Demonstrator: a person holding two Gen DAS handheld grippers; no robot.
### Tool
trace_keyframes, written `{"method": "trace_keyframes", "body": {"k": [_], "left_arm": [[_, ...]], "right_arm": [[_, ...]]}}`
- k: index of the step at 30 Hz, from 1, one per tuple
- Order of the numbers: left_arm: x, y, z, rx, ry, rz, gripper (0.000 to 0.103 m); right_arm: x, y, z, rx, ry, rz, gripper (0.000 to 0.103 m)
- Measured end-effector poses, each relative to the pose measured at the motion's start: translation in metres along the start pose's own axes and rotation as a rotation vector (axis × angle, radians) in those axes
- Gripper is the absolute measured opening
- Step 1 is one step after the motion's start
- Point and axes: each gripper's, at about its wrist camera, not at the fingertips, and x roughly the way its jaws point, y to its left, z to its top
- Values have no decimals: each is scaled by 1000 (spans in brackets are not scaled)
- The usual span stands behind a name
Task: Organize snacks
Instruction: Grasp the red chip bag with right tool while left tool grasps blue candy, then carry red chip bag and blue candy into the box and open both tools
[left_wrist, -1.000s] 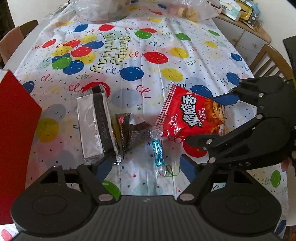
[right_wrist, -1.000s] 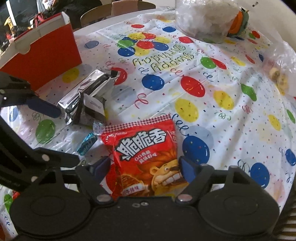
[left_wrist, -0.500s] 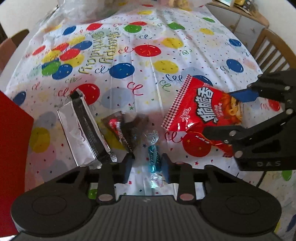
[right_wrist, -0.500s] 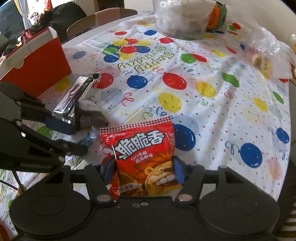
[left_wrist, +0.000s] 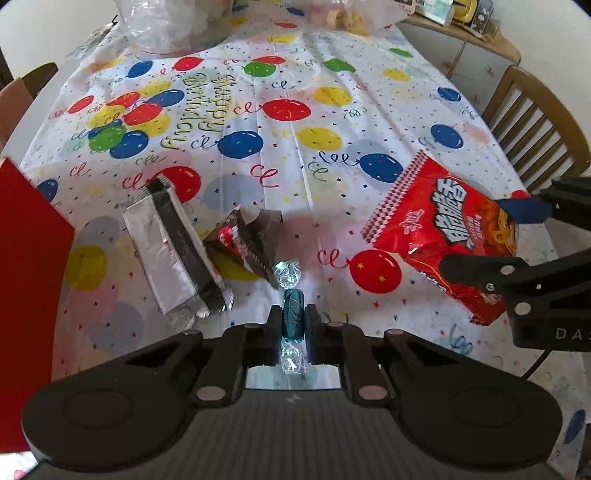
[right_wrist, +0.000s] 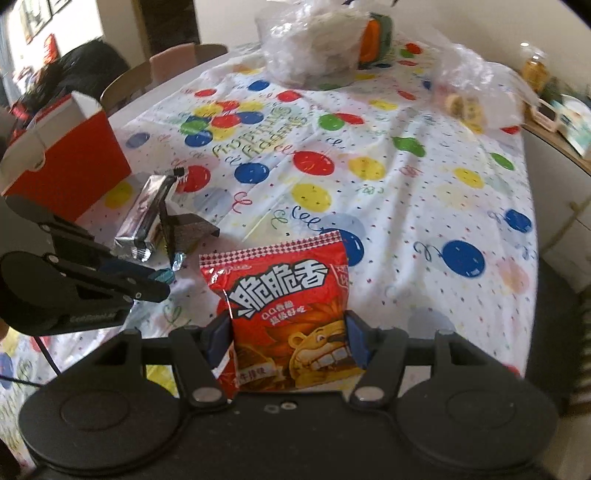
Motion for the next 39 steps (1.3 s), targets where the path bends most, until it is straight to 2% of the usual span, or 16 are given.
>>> {"method": "trace_keyframes", "body": {"k": [10,16,24,39], "left_arm": [[-54,24,-16,-45,-71,-41,12],[-94,43,-24,-65,-125,-56,12],[-138,89,-36,-101,-156,-52,12],[-198,193,-49,-133,-218,1,12]], "right_arm": [[-49,29,-8,86,-55,-64,62],[-70,58,-5,133,-72,-62,62],[-88,106,12,163,-105,-50,62],[-91,216,60,95,-157,-13,62]]}}
